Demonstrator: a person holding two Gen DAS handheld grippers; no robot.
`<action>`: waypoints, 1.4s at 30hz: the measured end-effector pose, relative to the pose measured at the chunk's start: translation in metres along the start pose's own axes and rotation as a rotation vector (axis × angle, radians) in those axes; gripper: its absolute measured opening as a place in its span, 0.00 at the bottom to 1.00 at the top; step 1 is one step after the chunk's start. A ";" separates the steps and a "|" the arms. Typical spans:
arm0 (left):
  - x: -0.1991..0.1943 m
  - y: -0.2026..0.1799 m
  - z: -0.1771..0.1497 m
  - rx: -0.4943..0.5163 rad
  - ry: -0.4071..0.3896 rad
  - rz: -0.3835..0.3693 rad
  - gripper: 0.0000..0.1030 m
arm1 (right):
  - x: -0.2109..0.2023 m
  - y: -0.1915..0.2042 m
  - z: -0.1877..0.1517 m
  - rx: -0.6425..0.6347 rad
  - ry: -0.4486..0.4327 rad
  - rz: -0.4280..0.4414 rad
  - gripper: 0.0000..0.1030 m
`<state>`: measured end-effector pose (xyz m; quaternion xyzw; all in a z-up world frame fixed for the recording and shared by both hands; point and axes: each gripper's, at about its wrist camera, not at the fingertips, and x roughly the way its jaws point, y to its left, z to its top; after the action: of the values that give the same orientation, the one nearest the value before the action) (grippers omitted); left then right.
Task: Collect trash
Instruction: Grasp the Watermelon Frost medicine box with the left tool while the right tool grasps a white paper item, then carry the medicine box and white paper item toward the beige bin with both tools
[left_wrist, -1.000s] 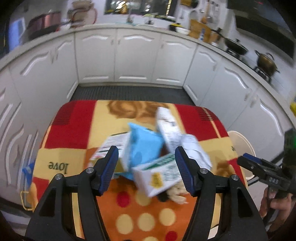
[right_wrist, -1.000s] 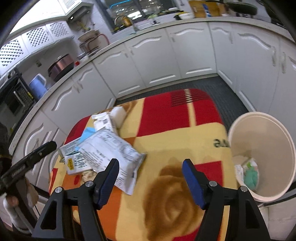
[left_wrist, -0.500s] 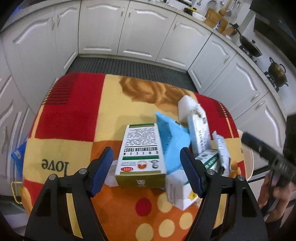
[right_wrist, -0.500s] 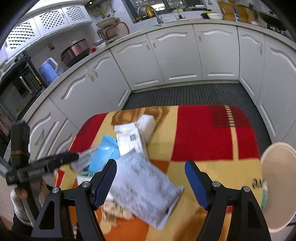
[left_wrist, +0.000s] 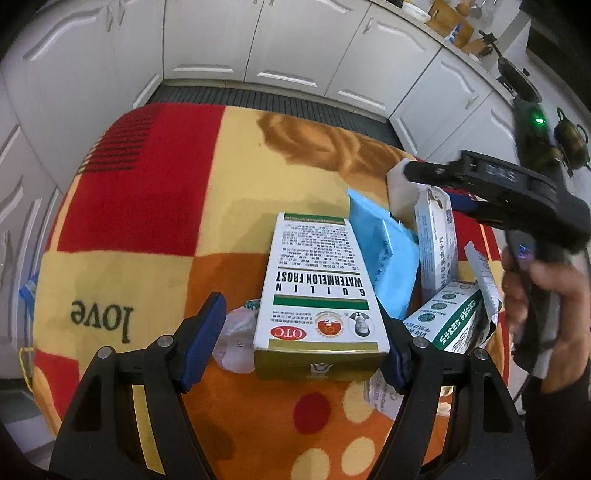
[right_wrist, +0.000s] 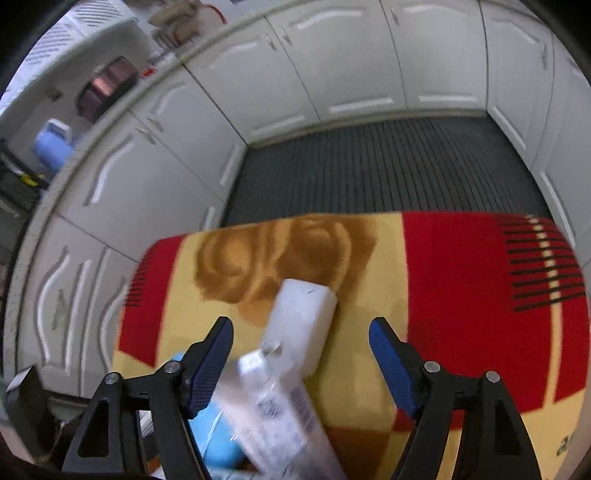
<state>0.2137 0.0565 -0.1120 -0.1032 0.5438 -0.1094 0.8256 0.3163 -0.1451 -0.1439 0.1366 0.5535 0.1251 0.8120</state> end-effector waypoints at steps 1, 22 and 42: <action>0.001 0.000 -0.001 0.005 0.003 0.002 0.71 | 0.004 -0.002 0.001 0.019 0.011 0.038 0.56; -0.079 0.000 -0.033 0.017 -0.239 -0.038 0.52 | -0.115 -0.007 -0.042 0.003 -0.295 0.259 0.28; -0.085 -0.065 -0.055 0.110 -0.259 -0.127 0.47 | -0.173 -0.019 -0.114 -0.046 -0.341 0.284 0.28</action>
<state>0.1259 0.0162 -0.0400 -0.1053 0.4183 -0.1766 0.8847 0.1490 -0.2142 -0.0411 0.2138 0.3803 0.2261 0.8709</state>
